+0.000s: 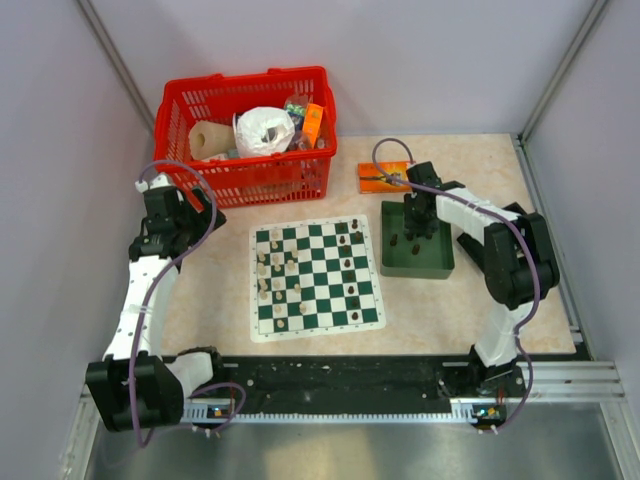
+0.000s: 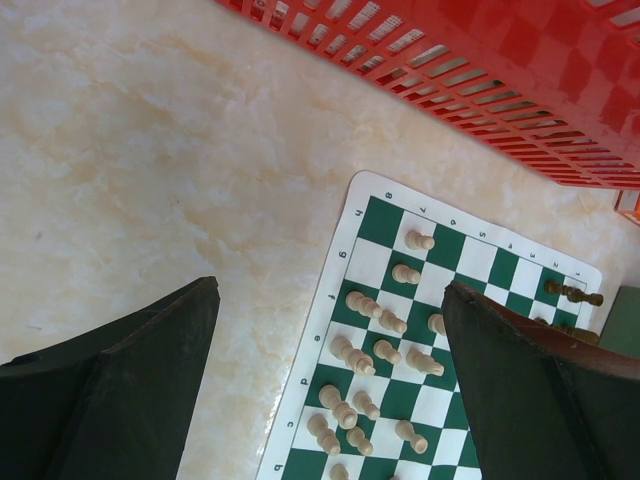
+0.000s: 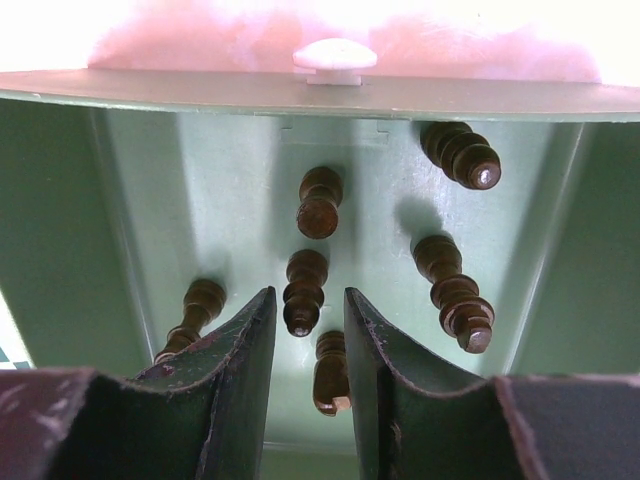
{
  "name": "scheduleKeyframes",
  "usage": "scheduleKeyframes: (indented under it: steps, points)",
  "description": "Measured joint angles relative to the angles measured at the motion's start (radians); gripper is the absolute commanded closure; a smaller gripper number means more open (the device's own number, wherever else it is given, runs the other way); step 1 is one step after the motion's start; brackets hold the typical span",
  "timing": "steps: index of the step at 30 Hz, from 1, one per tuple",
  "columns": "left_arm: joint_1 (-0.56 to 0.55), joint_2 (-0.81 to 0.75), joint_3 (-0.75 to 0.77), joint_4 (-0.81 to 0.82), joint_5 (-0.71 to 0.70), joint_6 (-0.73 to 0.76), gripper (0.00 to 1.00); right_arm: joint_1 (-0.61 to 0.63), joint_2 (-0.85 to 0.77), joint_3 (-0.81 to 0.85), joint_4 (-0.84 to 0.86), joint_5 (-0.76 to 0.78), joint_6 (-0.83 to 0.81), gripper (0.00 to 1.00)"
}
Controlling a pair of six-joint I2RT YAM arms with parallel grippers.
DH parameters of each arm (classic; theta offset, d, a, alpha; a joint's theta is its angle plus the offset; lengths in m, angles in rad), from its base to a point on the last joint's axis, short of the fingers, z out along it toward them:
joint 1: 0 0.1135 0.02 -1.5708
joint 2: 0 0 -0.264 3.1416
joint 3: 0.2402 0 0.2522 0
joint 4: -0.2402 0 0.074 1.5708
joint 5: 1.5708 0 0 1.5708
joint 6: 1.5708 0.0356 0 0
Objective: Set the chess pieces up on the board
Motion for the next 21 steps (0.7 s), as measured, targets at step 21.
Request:
scheduleKeyframes:
  steps: [21]
  points:
    - [0.000,0.000,0.000,0.000,-0.001,0.000,0.01,0.000,0.002,0.001,0.027,0.004,0.000,0.78]
